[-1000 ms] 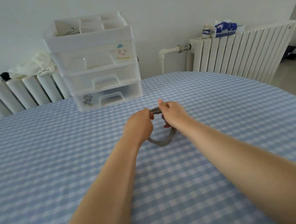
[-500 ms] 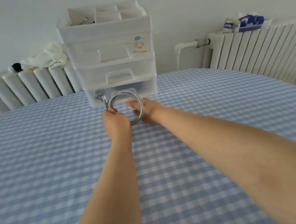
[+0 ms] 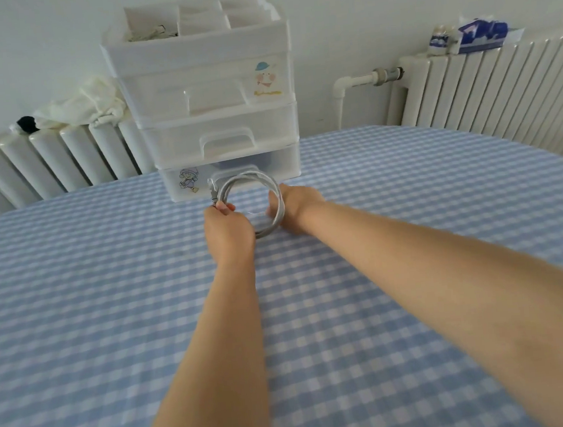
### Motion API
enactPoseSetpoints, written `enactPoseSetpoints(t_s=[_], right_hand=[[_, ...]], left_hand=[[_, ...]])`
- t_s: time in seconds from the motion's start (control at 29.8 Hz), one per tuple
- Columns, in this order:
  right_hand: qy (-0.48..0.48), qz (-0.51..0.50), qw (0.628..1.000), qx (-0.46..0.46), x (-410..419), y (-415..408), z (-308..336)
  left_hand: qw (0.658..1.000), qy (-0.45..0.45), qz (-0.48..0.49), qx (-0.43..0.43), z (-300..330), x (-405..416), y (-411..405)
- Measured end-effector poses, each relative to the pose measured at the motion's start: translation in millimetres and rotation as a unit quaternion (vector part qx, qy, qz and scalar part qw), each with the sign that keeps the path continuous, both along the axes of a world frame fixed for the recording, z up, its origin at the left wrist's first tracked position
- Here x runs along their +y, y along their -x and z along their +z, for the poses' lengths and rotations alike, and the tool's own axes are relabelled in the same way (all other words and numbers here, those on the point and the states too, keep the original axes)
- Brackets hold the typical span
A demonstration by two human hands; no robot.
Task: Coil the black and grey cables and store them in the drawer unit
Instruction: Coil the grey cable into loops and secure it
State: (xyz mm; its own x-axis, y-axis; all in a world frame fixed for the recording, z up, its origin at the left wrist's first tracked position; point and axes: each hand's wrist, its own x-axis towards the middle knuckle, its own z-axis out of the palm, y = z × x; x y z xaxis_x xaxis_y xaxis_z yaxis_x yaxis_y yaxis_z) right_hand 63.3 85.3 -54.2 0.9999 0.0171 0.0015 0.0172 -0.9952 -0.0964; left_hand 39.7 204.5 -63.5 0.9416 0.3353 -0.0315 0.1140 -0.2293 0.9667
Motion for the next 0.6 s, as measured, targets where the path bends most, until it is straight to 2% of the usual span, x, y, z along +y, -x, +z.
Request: enactPoseSetpoints(t_s=[0.13, 0.2, 0.27, 0.37, 0.44, 0.5, 0.54, 0.6], right_hand=[[0.055, -0.094, 0.992, -0.055, -26, 28, -7], [-0.047, -0.142, 0.984, -0.102, -44, 51, 0], [-0.181, -0.182, 0.953, -0.159, -59, 75, 7], [-0.276, -0.156, 0.925, -0.207, -60, 104, 15], [-0.265, -0.119, 0.937, -0.194, -56, 121, 16], [-0.170, -0.113, 0.959, -0.195, -59, 132, 17], [-0.131, -0.120, 0.961, -0.211, -62, 136, 18], [-0.117, -0.133, 0.953, -0.246, -70, 143, 22]], left_hand=[[0.998, -0.046, -0.036, -0.011, 0, -10, 7], [0.995, -0.070, -0.062, -0.019, -1, -18, 11], [0.993, -0.057, -0.102, -0.017, -2, -29, 18], [0.984, -0.077, -0.161, 0.004, -2, -43, 25], [0.974, -0.091, -0.204, 0.021, -1, -48, 28], [0.963, -0.100, -0.249, 0.030, -1, -50, 30], [0.958, -0.109, -0.264, 0.030, -1, -50, 32], [0.946, -0.154, -0.286, 0.017, 1, -52, 38]])
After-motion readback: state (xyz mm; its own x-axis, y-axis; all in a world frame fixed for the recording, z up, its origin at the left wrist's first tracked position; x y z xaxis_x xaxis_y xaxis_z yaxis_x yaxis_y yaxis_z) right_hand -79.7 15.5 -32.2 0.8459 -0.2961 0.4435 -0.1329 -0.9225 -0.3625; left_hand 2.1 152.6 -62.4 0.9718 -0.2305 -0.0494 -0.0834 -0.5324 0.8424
